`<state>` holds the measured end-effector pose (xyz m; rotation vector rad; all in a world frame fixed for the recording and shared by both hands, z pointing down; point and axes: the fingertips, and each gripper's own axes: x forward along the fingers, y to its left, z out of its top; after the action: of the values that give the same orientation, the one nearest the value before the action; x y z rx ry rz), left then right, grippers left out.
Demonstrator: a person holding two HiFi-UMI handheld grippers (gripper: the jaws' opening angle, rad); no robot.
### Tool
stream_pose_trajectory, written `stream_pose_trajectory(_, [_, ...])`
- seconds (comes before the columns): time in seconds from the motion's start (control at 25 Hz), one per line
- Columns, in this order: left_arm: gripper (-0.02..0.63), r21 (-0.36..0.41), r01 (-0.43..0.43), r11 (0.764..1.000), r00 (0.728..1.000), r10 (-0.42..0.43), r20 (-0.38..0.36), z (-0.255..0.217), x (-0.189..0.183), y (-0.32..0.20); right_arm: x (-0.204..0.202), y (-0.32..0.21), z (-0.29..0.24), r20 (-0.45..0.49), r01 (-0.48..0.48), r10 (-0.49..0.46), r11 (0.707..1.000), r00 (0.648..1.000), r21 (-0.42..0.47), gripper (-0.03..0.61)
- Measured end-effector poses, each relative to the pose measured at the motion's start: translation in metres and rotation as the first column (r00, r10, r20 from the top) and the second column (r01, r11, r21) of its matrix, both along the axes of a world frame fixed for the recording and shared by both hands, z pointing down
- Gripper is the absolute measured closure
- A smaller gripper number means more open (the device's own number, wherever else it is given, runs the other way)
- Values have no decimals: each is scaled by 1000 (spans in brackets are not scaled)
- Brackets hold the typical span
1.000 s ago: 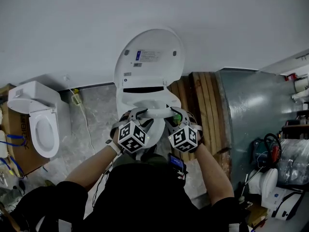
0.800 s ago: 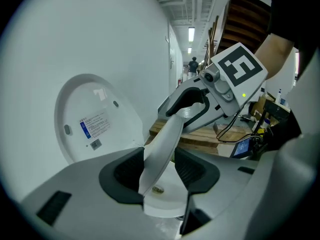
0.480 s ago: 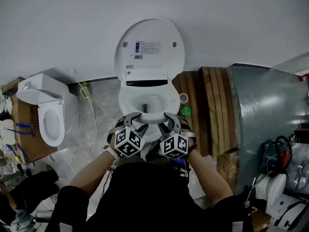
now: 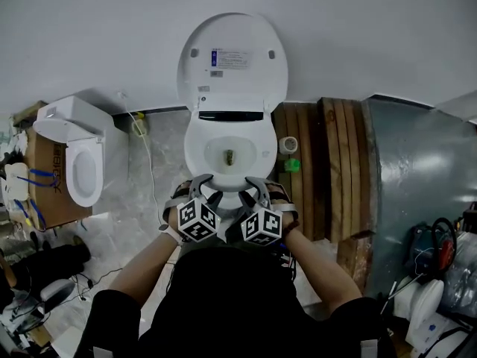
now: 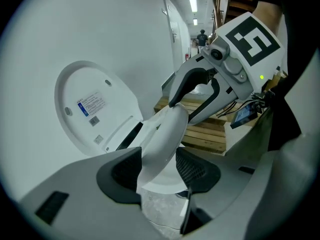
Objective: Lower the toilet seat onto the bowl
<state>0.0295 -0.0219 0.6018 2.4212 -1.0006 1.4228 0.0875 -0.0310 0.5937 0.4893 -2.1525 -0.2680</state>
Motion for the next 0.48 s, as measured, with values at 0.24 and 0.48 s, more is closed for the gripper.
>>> stream_pose_trajectory(0.24, [391,-27,10,1000,999,-9,48,20,4,17,18,18,16,13,7,-6,995,1000,-98,385])
stream_pose_trajectory(0.48, [391,-18,-11,1000,997,13,78,34,3,28,28,26,34,19,-31,35,983,999,-183,389])
